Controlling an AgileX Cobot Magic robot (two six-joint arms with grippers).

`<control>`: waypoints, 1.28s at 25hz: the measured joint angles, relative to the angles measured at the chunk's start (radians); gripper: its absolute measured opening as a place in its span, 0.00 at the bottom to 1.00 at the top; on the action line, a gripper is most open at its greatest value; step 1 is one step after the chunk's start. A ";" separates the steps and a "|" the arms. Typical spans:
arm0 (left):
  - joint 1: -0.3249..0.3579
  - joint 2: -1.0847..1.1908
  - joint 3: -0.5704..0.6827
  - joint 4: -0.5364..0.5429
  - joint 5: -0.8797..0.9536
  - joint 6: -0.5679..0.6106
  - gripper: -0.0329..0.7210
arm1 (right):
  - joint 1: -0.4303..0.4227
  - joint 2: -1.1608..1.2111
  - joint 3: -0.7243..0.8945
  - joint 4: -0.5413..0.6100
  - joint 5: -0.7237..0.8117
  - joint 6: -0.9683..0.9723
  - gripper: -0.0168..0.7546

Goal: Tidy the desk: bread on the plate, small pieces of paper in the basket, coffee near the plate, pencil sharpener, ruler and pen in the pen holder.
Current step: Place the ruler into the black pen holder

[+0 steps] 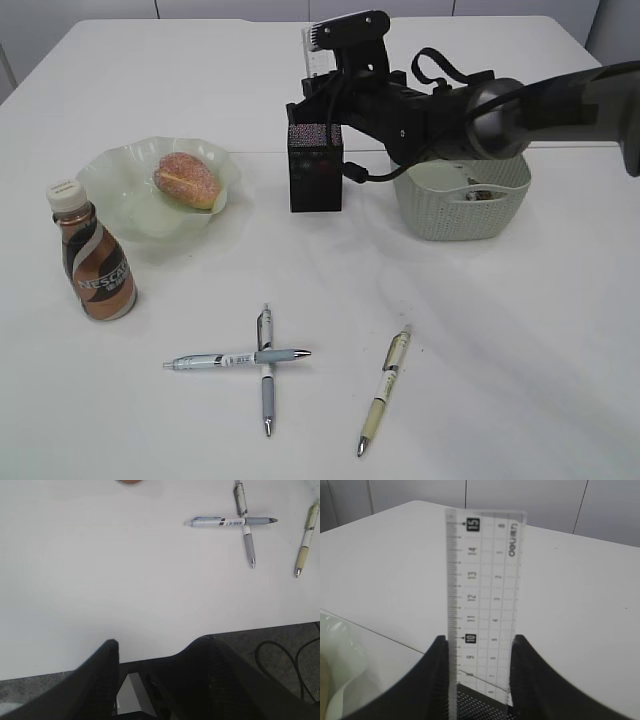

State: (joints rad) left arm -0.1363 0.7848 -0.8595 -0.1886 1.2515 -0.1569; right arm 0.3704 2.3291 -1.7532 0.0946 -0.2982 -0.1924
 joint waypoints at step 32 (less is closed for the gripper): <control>0.000 0.000 0.000 0.009 0.000 0.000 0.61 | 0.000 0.001 0.000 0.032 0.039 0.024 0.51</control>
State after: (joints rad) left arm -0.1363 0.7848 -0.8595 -0.1793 1.2515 -0.1569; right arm 0.3704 2.3299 -1.7532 0.1266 -0.2588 -0.1679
